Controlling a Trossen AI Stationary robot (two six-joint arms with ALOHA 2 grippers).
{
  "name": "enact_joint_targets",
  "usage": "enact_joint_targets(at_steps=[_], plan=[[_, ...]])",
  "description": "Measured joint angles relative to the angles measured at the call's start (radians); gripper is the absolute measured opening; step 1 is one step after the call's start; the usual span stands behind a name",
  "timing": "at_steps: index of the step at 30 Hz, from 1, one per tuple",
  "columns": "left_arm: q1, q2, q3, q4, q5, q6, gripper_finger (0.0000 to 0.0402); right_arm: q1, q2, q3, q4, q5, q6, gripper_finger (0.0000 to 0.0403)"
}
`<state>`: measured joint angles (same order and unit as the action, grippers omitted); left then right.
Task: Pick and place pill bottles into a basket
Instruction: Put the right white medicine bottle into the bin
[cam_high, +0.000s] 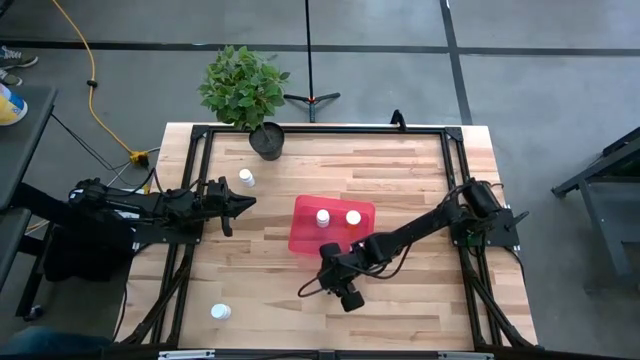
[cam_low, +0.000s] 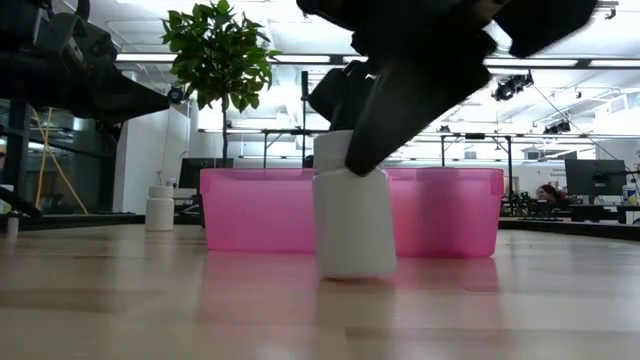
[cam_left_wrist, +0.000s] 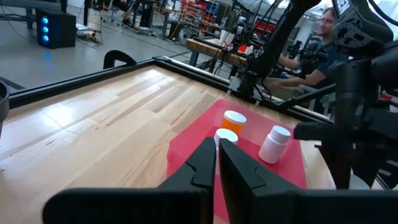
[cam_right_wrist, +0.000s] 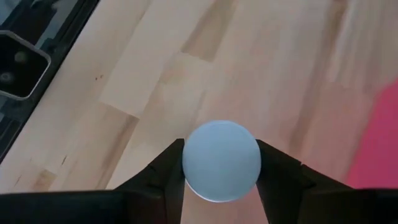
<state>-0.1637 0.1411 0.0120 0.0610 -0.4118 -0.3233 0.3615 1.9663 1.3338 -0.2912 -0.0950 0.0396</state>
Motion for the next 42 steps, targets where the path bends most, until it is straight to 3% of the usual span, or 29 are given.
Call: enact_joint_targets(at_steps=[42], plan=[[0.000, 0.000, 0.000, 0.000, 0.000, 0.000, 0.0058, -0.095, -0.177, 0.000, -0.036, 0.169, -0.022, 0.0149]])
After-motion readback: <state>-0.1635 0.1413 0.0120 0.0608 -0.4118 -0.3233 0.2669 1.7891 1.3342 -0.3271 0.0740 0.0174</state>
